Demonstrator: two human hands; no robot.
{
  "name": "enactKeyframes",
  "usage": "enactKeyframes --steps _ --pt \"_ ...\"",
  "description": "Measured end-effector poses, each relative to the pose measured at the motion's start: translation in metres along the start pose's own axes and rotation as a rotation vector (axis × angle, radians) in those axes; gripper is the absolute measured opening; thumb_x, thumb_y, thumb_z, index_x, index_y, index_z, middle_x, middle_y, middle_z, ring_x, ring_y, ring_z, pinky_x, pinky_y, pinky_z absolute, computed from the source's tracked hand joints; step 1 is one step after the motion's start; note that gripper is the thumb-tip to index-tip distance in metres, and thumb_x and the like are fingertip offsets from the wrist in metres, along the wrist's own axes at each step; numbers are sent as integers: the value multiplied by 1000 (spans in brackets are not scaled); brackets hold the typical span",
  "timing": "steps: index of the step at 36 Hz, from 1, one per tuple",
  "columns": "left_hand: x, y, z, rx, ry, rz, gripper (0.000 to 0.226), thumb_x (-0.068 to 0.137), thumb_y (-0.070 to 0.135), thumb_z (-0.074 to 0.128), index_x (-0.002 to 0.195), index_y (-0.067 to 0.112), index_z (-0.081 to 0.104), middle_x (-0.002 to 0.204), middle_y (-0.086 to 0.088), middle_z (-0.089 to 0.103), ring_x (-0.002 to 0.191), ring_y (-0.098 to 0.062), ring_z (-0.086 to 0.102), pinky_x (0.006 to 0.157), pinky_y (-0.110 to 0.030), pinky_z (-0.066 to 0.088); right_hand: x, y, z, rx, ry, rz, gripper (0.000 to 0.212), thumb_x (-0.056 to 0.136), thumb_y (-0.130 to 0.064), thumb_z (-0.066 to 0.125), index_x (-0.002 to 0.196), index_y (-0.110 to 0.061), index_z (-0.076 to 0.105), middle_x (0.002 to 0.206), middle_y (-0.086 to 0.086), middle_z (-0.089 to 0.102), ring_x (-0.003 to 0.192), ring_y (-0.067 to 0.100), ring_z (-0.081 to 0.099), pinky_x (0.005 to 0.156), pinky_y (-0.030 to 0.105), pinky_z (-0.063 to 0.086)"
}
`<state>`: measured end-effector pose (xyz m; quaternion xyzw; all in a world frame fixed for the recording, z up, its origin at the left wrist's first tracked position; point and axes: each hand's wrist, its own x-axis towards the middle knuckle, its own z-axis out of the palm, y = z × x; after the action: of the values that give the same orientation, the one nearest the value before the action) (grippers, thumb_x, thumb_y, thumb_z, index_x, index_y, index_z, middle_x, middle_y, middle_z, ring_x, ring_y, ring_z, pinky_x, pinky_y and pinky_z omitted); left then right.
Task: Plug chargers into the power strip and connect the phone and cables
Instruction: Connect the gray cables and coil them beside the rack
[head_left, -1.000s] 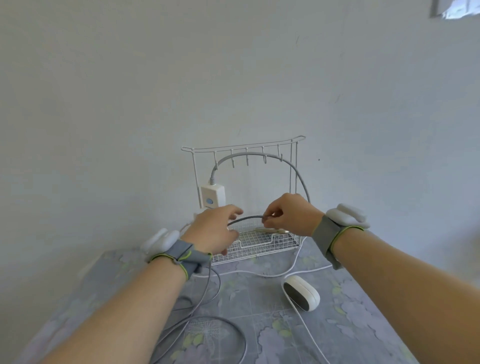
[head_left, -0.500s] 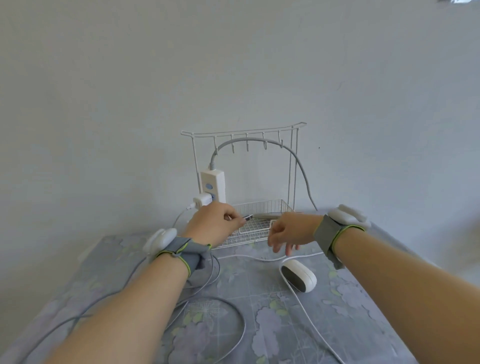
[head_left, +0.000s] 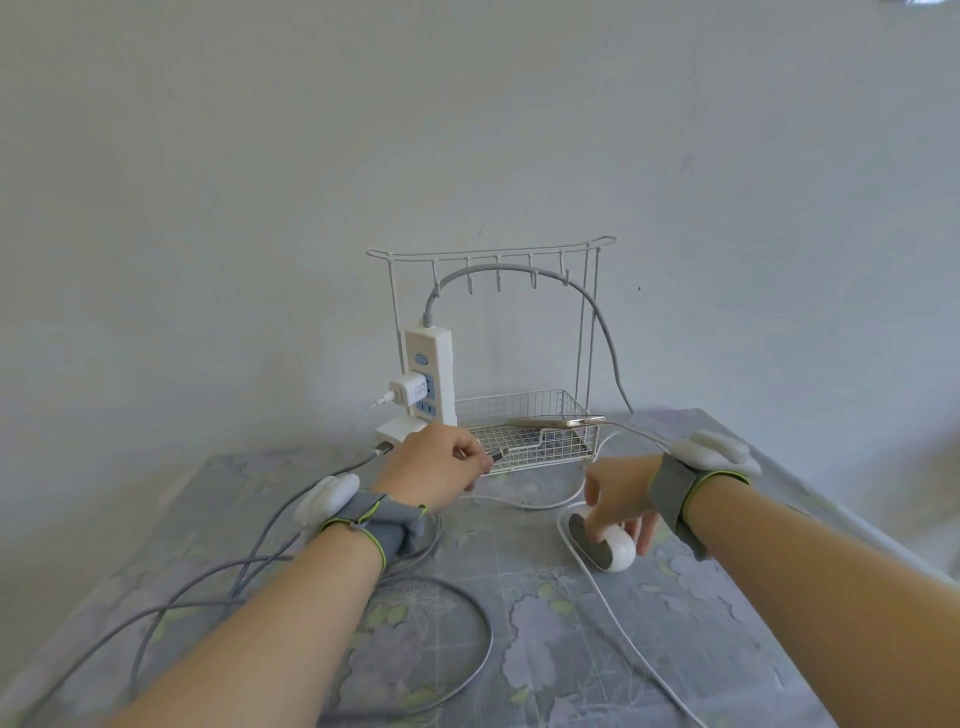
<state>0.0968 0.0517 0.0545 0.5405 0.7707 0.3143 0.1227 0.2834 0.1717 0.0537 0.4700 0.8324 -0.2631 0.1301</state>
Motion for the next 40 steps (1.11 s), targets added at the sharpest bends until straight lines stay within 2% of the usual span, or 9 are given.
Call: enactKeyframes --steps 2,6,10,12,14,19,25,31,40 --pt "0 1 -1 22 4 -8 19 85 37 62 79 23 73 76 8 72 73 -10 62 76 -28 51 0 3 -4 103 22 -7 39 83 -14 65 118 0 58 105 19 69 84 31 73 79 42 60" --pt "1 8 -6 -44 -14 -43 16 83 33 65 74 26 76 84 8 73 85 -10 62 75 -26 48 -2 -4 -17 657 32 -131 32 89 0 49 120 6 53 110 21 55 80 31 65 77 40 59" --pt "5 19 -11 -236 -85 -68 21 85 26 64 68 24 75 59 9 66 71 -9 57 72 -26 44 -3 -17 -28 1139 -11 -232 20 95 4 39 99 -1 58 108 19 54 88 33 61 69 41 57" --pt "6 22 -12 -316 -122 -81 22 87 21 62 69 19 75 50 9 63 65 -10 54 72 -24 44 1 -23 -30 1295 -41 -260 24 95 5 37 107 3 57 115 22 54 92 35 61 68 42 57" --pt "5 26 -13 -359 -137 -87 21 88 18 61 72 15 74 46 8 60 55 -7 49 60 -16 42 3 -27 -29 1404 -79 -279 30 96 5 35 120 7 52 122 25 53 95 36 62 67 43 59" --pt "4 31 -14 -409 -114 -104 21 89 18 59 73 14 73 43 9 57 40 0 44 40 -8 34 5 -32 -26 1506 -147 -326 28 98 2 31 113 7 54 113 26 56 93 36 63 72 42 60" --pt "5 30 -14 -397 -86 -139 21 88 20 61 75 13 74 43 9 56 46 -5 42 39 -9 32 5 -32 -24 1460 -138 -364 27 98 2 30 101 1 58 109 23 57 91 34 62 74 41 59" --pt "6 30 -12 -385 -65 -177 21 88 25 63 77 12 76 46 8 57 47 -8 41 46 -16 32 9 -31 -25 1369 -89 -402 30 98 1 34 121 0 54 124 23 53 96 33 59 70 38 59" --pt "9 39 -6 -337 -36 -216 21 88 22 61 80 9 75 38 11 56 31 3 44 39 -11 30 9 -31 -26 1237 -3 -429 28 97 -1 41 121 -4 56 120 22 58 98 33 61 78 38 58"
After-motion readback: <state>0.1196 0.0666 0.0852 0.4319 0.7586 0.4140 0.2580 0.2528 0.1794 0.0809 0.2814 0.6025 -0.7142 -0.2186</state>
